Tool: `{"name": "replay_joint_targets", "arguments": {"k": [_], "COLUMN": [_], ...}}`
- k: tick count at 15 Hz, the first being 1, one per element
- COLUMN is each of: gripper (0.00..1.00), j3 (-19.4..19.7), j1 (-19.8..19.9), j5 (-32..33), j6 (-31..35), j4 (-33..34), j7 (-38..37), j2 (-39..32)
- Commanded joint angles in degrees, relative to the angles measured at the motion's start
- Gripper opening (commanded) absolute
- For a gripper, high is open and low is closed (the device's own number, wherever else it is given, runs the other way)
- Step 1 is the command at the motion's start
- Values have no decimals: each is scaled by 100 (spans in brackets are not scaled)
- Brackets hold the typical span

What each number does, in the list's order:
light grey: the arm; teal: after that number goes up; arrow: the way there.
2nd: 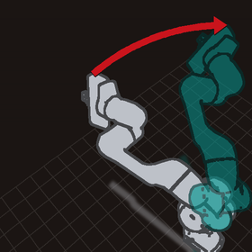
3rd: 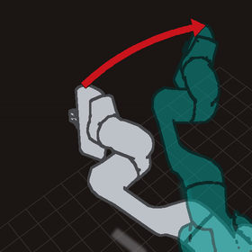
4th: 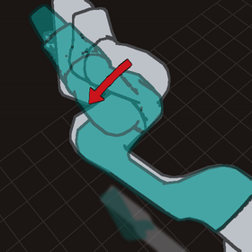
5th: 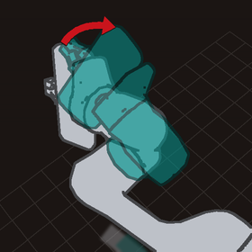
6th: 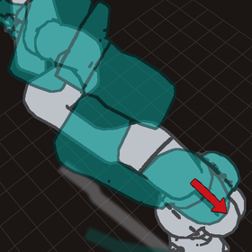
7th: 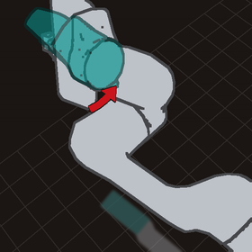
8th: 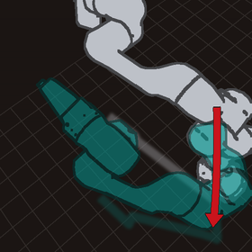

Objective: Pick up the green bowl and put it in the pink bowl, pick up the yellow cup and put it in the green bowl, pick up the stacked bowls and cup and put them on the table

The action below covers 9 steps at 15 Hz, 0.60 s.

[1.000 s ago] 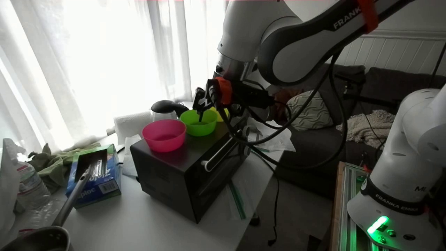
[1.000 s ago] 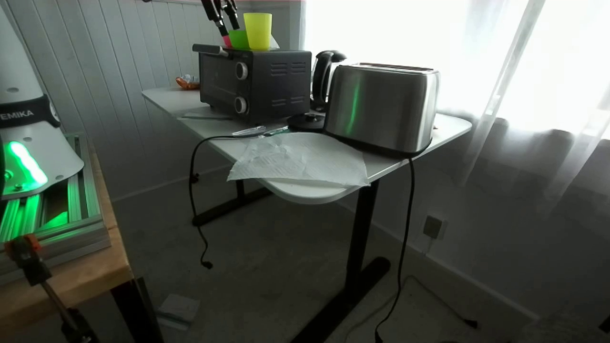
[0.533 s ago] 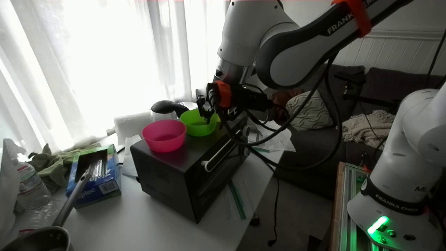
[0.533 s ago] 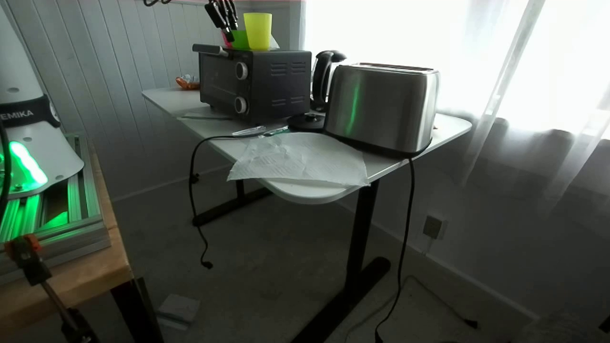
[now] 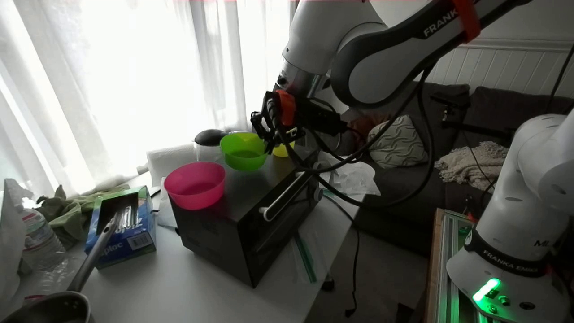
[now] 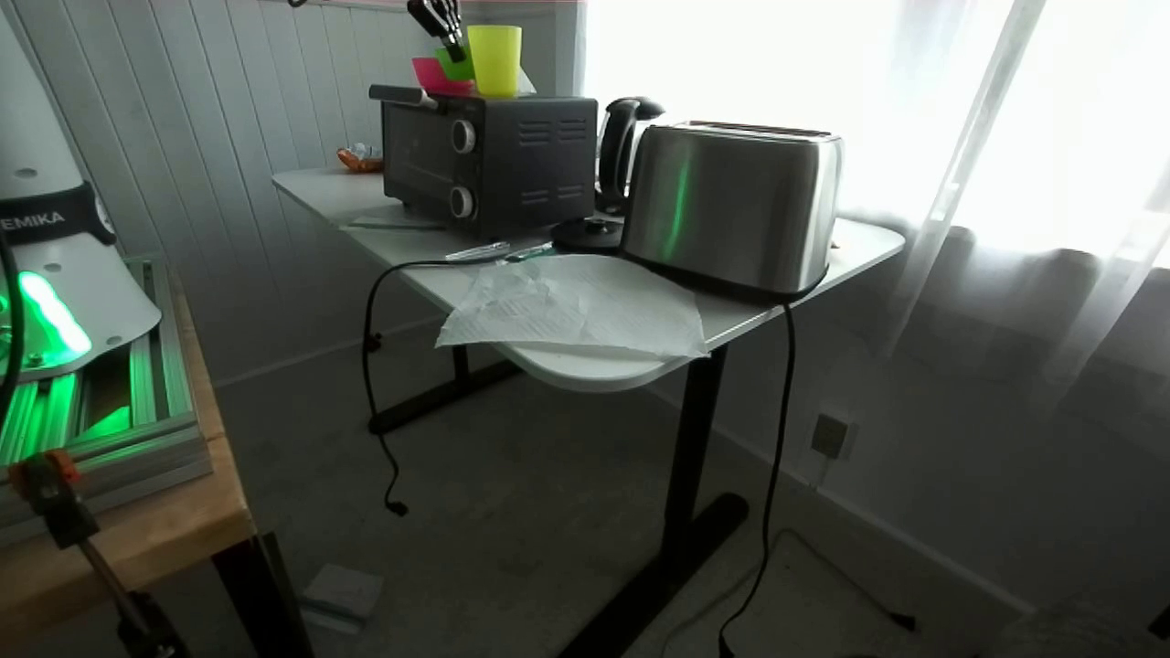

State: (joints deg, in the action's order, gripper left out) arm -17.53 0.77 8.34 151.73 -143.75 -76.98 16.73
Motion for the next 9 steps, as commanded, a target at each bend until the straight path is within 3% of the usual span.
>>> {"name": "replay_joint_targets", "arguments": {"k": [1,5,9], "gripper": [2,2,2], "j3": [-13,20,78], "j1": [51,12,-395], "j5": [146,-18,-342], "j6": [300,714,1073], "j4": [-146,-178,-98], "j7": [-279,-212,432], "j2": [244,380,356]}}
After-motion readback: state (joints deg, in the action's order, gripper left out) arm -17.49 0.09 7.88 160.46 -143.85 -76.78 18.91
